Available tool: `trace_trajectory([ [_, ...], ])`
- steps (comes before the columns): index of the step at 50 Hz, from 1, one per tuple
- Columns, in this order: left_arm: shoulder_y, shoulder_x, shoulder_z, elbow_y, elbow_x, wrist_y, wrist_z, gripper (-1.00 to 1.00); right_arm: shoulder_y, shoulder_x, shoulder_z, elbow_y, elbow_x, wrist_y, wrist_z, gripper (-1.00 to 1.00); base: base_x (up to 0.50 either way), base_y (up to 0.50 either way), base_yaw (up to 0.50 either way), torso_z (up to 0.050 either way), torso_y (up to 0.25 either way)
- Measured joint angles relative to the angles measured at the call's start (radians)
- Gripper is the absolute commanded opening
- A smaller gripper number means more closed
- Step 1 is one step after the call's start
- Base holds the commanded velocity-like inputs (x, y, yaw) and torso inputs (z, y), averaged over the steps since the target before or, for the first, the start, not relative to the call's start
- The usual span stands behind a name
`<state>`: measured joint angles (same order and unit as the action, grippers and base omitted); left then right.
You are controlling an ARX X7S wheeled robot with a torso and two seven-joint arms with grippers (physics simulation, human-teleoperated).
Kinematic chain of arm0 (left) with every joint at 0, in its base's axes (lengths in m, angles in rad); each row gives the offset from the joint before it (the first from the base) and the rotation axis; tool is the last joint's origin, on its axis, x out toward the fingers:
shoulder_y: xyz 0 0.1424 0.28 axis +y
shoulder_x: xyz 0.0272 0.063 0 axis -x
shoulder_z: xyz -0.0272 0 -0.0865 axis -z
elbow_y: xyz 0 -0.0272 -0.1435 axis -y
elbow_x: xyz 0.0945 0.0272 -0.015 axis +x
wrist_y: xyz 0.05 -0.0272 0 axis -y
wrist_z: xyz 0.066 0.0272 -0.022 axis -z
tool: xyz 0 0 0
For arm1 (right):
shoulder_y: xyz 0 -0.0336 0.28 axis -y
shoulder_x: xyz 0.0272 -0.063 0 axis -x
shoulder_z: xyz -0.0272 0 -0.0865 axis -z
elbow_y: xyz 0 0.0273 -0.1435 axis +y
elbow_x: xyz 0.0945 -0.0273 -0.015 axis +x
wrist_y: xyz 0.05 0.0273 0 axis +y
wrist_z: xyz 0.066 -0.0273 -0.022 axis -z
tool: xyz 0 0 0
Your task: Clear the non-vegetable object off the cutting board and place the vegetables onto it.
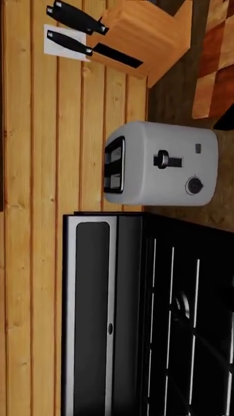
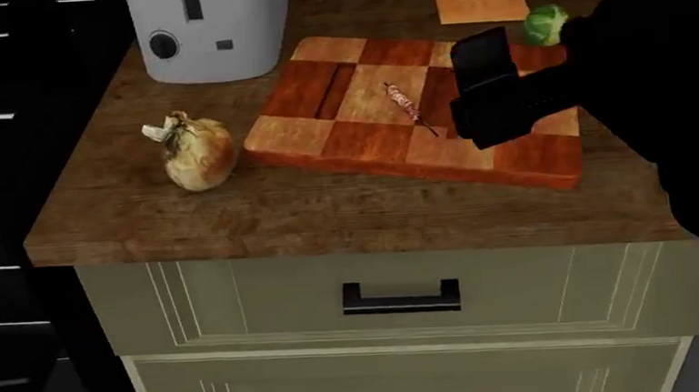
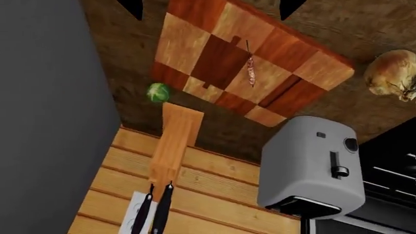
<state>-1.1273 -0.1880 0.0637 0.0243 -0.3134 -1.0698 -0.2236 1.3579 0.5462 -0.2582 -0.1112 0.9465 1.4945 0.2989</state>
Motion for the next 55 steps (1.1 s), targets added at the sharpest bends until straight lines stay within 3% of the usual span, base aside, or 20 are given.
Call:
trace_trajectory([
  [20,-0.065,-0.006,0.019,-0.107,0.007,0.054,0.014,1.0,0.07,0.004,-0.058,0.097,0.021,-0.022,-0.034,1.0,0.5,0.0,0.0,0.0,0.0],
  [55,-0.11,-0.029,0.006,-0.124,-0.008,0.049,0.002,1.0,0.064,0.02,-0.091,0.093,0.082,-0.021,-0.019,1.0,0.47,0.0,0.0,0.0,0.001],
])
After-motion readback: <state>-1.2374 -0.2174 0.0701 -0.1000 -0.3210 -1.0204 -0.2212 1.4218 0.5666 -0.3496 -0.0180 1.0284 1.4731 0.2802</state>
